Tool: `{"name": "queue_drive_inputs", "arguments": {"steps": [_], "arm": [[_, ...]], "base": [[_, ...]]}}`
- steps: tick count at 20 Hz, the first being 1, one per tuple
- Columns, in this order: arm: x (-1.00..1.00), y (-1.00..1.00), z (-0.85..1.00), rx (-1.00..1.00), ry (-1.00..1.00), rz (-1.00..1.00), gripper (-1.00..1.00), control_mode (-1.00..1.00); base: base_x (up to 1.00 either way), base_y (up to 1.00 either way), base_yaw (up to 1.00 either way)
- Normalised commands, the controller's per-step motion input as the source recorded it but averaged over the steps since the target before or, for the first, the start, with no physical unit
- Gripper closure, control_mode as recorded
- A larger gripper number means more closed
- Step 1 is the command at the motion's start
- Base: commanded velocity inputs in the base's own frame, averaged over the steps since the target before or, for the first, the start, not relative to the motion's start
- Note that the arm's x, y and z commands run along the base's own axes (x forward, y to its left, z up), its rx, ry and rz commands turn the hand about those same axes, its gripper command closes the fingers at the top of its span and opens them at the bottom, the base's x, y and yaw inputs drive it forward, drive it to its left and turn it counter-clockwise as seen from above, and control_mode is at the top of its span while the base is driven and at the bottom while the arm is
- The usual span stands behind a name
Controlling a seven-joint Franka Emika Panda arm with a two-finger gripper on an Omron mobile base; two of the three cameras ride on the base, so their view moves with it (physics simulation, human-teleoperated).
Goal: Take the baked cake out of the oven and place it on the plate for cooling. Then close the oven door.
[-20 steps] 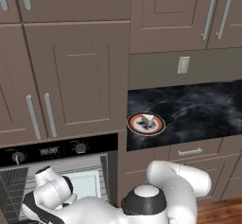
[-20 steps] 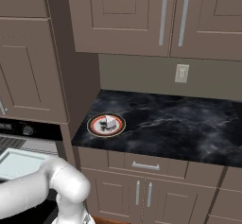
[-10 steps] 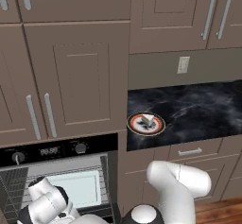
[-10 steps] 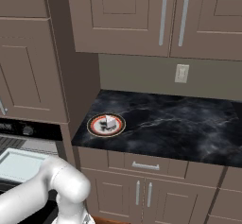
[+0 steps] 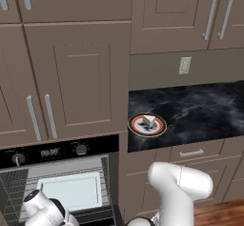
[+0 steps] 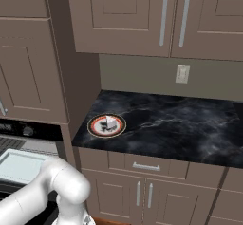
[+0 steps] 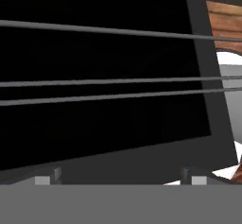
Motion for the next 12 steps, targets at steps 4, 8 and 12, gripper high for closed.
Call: {"name": "queue_drive_inputs", "arguments": {"steps": [4, 8, 12], "arm": [[0.11, 0.21, -0.32, 0.0, 0.0, 0.12, -1.0, -1.0], [0.18, 0.17, -0.31, 0.0, 0.0, 0.06, -1.0, -1.0], [0.27, 0.15, -0.35, 0.0, 0.0, 0.02, -1.0, -1.0]], "base": [[0.0, 0.0, 0.0], [0.0, 0.0, 0.0], [0.0, 0.0, 0.0]]}}
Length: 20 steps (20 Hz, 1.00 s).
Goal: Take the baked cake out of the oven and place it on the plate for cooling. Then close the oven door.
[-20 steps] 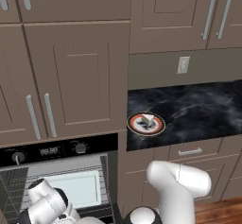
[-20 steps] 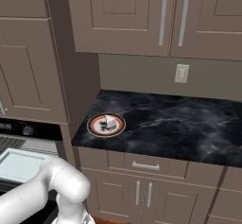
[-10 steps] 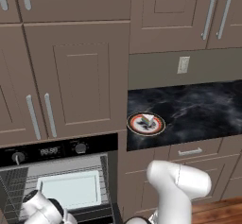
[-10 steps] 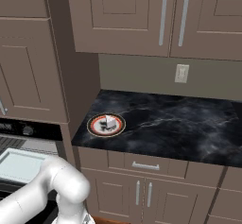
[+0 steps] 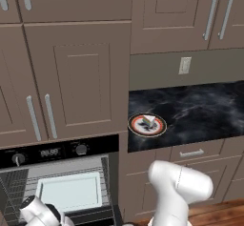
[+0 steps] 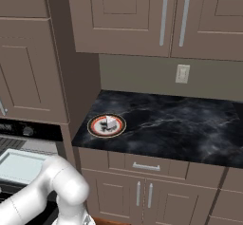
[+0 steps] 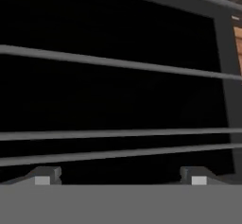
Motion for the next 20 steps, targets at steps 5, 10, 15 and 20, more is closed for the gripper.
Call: {"name": "queue_drive_inputs", "arguments": {"steps": [5, 10, 15, 20], "arm": [[0.2, 0.22, -0.36, 0.01, 0.0, 0.01, -1.0, -1.0], [0.09, 0.27, -0.38, 0.03, 0.0, 0.0, -1.0, -1.0], [0.09, 0.18, -0.25, 0.01, -0.05, 0.0, -1.0, -1.0], [0.17, 0.01, -0.03, 0.0, -0.15, 0.0, -1.0, -1.0]], "base": [[0.0, 0.0, 0.0], [0.0, 0.0, 0.0], [0.0, 0.0, 0.0], [0.0, 0.0, 0.0]]}}
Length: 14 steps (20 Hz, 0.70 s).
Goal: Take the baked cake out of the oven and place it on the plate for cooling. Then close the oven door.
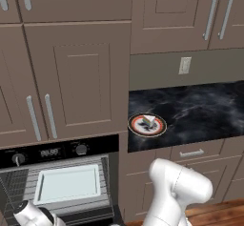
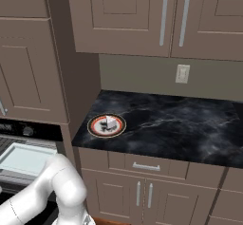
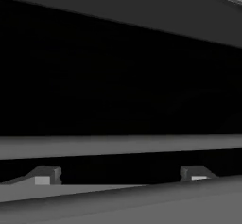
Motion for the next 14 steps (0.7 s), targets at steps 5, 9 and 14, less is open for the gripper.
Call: {"name": "queue_drive_inputs", "arguments": {"steps": [5, 9, 14], "arm": [[0.21, 0.0, 0.0, 0.0, -0.18, 0.0, -1.0, -1.0], [0.24, 0.0, 0.0, 0.0, -0.14, 0.0, -1.0, -1.0], [0.3, 0.0, -0.02, 0.0, -0.13, 0.0, -1.0, -1.0]], "base": [[0.0, 0.0, 0.0], [0.0, 0.0, 0.0], [0.0, 0.0, 0.0]]}}
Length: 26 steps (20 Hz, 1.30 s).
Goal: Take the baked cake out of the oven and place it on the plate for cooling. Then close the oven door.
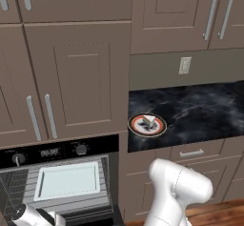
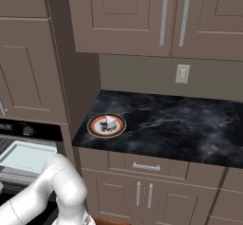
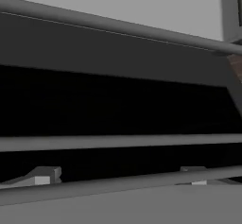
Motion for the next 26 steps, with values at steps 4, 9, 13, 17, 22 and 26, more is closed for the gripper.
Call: {"name": "queue_drive_inputs", "arguments": {"steps": [4, 9, 13, 17, 22, 26], "arm": [[0.39, 0.0, -0.09, 0.0, -0.1, 0.0, -1.0, -1.0], [0.43, 0.0, -0.06, 0.0, -0.09, 0.0, -1.0, -1.0], [0.54, 0.0, -0.01, 0.0, -0.05, 0.0, -1.0, -1.0], [0.53, 0.0, 0.0, 0.0, -0.06, 0.0, -1.0, -1.0], [0.53, 0.0, 0.0, 0.0, -0.07, 0.0, -1.0, -1.0], [0.57, 0.0, -0.01, 0.0, -0.06, 0.01, -1.0, -1.0]], "base": [[0.0, 0.0, 0.0], [0.0, 0.0, 0.0], [0.0, 0.0, 0.0], [0.0, 0.0, 0.0], [0.0, 0.0, 0.0], [0.0, 0.0, 0.0]]}}
